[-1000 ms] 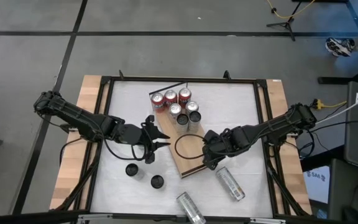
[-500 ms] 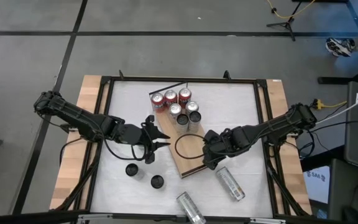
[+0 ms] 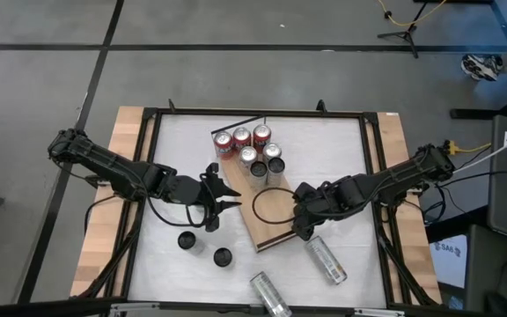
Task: Place canned beverage on shelf
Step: Put the yellow soda can on the shelf
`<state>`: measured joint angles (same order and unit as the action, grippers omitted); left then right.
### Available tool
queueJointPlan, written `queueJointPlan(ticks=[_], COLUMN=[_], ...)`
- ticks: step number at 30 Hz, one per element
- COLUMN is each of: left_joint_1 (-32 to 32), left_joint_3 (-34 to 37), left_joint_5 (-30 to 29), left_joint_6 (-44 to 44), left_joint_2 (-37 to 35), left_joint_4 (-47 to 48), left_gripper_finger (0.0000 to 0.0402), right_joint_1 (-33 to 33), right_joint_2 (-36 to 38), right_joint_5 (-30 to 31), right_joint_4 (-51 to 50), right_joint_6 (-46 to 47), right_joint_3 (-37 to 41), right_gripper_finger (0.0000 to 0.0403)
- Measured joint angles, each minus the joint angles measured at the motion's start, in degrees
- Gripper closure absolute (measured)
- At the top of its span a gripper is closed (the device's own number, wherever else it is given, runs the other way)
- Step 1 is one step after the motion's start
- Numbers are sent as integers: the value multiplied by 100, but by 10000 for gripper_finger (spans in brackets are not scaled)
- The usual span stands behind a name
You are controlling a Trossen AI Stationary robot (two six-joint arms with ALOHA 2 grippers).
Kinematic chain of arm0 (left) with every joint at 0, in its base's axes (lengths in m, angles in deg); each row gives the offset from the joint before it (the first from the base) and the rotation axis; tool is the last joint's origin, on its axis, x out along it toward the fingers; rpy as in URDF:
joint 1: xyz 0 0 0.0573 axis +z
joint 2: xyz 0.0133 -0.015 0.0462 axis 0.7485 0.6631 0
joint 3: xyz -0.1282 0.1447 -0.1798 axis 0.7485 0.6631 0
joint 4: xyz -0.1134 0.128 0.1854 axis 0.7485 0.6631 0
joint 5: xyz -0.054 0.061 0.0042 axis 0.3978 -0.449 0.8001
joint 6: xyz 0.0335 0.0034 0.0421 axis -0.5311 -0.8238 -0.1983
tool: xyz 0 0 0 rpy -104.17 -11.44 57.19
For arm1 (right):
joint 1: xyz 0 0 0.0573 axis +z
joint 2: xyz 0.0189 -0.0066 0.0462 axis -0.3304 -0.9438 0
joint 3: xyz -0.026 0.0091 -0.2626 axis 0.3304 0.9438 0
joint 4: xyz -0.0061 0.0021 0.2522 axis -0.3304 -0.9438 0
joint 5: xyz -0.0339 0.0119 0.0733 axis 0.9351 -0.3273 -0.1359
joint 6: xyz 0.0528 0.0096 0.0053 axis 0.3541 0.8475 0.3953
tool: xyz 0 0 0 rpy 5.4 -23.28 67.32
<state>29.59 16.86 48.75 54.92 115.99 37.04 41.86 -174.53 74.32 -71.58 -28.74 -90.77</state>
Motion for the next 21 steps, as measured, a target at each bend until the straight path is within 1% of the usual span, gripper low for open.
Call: queueJointPlan(ticks=[7, 16, 21], left_joint_1=[-2, 0, -2], left_joint_3=[0, 0, 0], left_joint_5=[-2, -3, -4], left_joint_6=[0, 0, 0], left_joint_2=[0, 0, 0], left_joint_4=[-2, 0, 0], left_gripper_finger=[298, 298, 298], right_joint_1=[-2, 1, 235], right_joint_2=[26, 37, 39], right_joint_5=[-4, 415, 563], right_joint_4=[-188, -1190, -1903], right_joint_6=[7, -7, -9], right_joint_3=[-104, -1071, -1567], right_gripper_finger=[40, 40, 40])
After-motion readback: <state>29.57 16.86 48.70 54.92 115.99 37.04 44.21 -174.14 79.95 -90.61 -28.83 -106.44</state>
